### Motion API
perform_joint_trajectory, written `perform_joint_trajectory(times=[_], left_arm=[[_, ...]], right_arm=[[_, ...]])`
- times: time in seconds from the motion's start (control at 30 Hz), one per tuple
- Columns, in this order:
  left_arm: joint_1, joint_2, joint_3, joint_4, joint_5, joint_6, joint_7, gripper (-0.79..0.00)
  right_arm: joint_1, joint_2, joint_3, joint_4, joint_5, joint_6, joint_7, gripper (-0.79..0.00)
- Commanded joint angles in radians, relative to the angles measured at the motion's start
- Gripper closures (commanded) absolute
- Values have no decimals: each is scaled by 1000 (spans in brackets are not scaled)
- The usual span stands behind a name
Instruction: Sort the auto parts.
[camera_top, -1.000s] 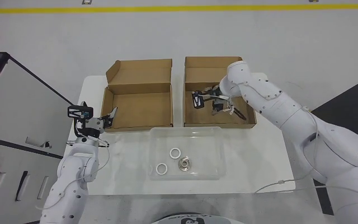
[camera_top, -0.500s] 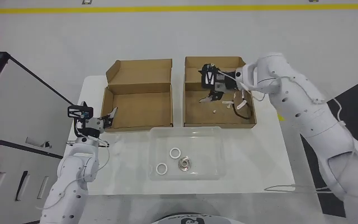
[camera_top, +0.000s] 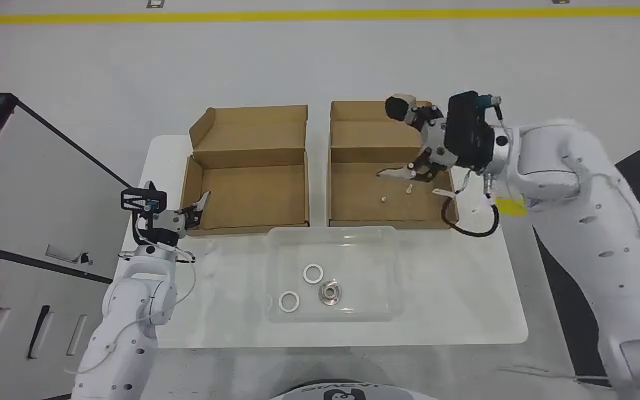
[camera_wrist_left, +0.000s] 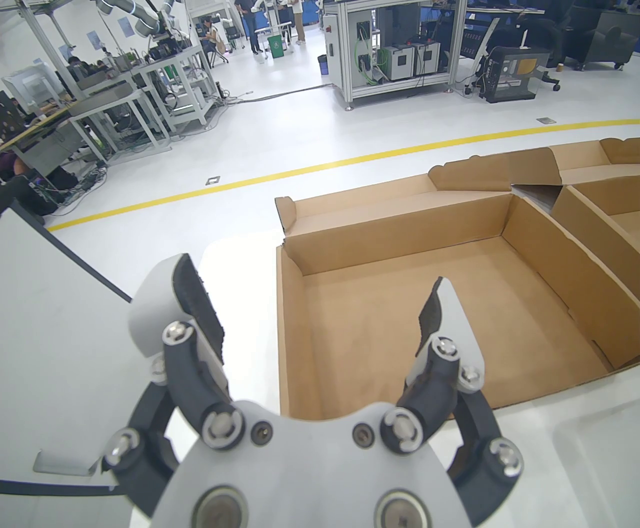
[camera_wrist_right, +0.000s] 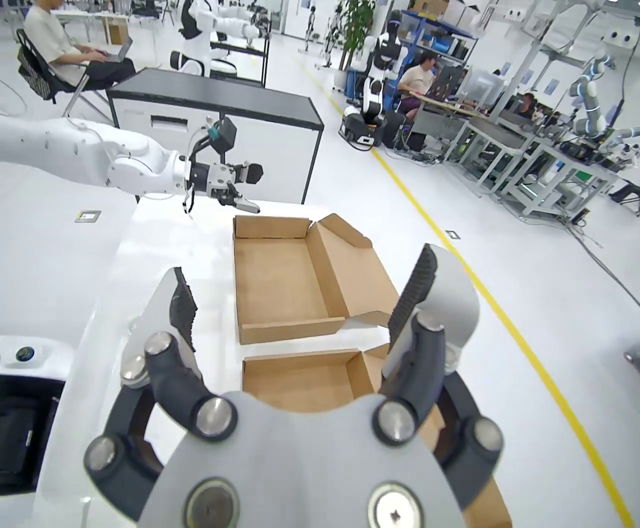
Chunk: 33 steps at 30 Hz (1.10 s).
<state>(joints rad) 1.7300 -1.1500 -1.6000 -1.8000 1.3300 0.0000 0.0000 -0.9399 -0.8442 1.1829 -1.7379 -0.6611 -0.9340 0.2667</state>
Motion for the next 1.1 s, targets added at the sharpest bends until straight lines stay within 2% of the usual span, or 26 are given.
perform_joint_trajectory(times=[0.0,0.17,1.07], left_arm=[[0,0,0,0,0,0,0,-785],[0,0,0,0,0,0,0,-785],[0,0,0,0,0,0,0,-785]], right_arm=[[-35,7,39,-19,18,1,-6,-785],[-109,18,114,-47,80,-3,-49,-785],[-109,18,114,-47,80,-3,-49,-785]])
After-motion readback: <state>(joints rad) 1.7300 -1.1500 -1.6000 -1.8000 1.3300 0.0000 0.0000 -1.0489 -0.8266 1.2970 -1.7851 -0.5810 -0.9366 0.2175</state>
